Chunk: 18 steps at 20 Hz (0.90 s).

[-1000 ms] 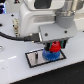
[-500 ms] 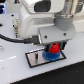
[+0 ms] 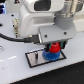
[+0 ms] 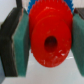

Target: Insert the blue gear onto the right peg, followed by the red gear

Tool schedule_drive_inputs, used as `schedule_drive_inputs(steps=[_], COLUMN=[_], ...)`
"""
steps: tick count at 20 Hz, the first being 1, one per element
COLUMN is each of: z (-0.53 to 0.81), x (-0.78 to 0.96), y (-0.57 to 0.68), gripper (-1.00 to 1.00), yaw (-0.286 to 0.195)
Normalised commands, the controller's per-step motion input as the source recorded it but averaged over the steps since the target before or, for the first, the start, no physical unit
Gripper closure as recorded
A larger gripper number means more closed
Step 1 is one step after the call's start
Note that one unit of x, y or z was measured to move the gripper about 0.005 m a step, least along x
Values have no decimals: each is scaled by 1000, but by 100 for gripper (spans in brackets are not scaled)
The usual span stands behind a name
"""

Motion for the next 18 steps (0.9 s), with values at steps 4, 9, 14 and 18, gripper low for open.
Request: schedule_drive_inputs(steps=[4,9,14,18], z=[-81,-131,-32,-43], x=[20,91,133,117], y=[-39,-7,3,1], gripper=[100,100,100,100], yaw=[0,0,0,0])
